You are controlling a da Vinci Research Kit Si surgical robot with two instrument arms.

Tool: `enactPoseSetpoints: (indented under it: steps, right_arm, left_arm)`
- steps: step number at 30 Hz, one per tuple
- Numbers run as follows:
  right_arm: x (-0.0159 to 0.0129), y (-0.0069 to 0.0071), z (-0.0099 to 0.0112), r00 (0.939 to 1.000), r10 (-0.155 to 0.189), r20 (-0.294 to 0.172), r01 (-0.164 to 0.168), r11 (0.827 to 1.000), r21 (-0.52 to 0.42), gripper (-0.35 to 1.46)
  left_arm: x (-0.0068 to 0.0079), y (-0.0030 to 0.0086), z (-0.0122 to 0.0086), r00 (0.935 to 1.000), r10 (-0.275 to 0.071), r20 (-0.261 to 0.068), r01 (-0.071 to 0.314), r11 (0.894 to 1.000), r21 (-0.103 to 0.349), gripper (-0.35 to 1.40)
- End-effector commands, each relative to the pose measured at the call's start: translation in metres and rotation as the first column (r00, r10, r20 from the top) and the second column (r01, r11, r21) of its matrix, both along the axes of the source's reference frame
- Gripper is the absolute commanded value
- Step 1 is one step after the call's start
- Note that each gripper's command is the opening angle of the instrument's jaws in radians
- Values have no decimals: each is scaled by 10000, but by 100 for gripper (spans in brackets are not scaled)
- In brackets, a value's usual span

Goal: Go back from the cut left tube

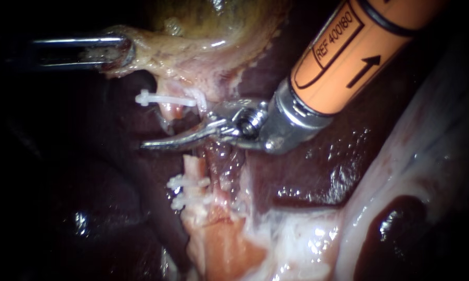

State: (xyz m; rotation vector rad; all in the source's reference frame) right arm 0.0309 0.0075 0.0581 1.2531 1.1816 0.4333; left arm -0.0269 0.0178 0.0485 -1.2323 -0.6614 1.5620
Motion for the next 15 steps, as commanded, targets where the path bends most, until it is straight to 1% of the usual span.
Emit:
enactPoseSetpoints:
  steps: [1, 2, 3, 4, 5, 6, 8, 10, 12, 14, 15]
  right_arm:
    - [1, 0, 0, 10000, -9, -6, 9, 10000, -7, -35]
    - [2, 0, 0, 10000, -4, -3, 4, 10000, -6, -35]
    - [2, 0, 0, 10000, -4, -3, 4, 10000, -7, -25]
    - [3, 0, 0, 10000, 0, 0, 0, 10000, -8, 9]
    - [5, 0, 1, 10000, 5, 3, -5, 10000, -10, 47]
    - [6, 0, 1, 10000, 9, 6, -9, 10000, -12, 78]
    - [9, 0, 2, 10000, -9, -2, 9, 10000, -13, 113]
    - [11, -1, 3, 10000, -6, 1, 6, 10000, -19, 125]
    - [12, -2, 3, 10000, -12, 0, 12, 10000, -29, 130]
    - [12, -4, 4, 9999, 100, 91, -99, 9999, -78, 133]
    - [13, -5, 4, 9996, 224, 190, -223, 9997, -57, 136]
  left_arm:
    - [0, 0, 0, 10000, -4, -9, 4, 10000, -2, -35]
    - [-1, 0, 0, 10000, -4, -8, 4, 10000, -2, -35]
    - [-1, 0, -1, 10000, -2, -7, 2, 10000, -2, -35]
    - [-1, 0, -1, 10000, -2, -7, 2, 10000, -2, -35]
    - [-1, 0, -1, 10000, -3, -7, 3, 10000, -1, -35]
    - [-1, 0, -1, 10000, -2, -6, 2, 10000, -1, -35]
    - [-1, -1, -1, 10000, -2, -7, 2, 10000, -1, -35]
    - [-2, -1, -2, 10000, 19, 13, -19, 10000, 4, -35]
    - [-3, -1, -3, 10000, 18, 13, -18, 10000, 4, -35]
    - [-3, -1, -3, 10000, 20, 15, -20, 10000, 3, -35]
    - [-4, -2, -3, 10000, 21, 16, -21, 10000, 4, -35]
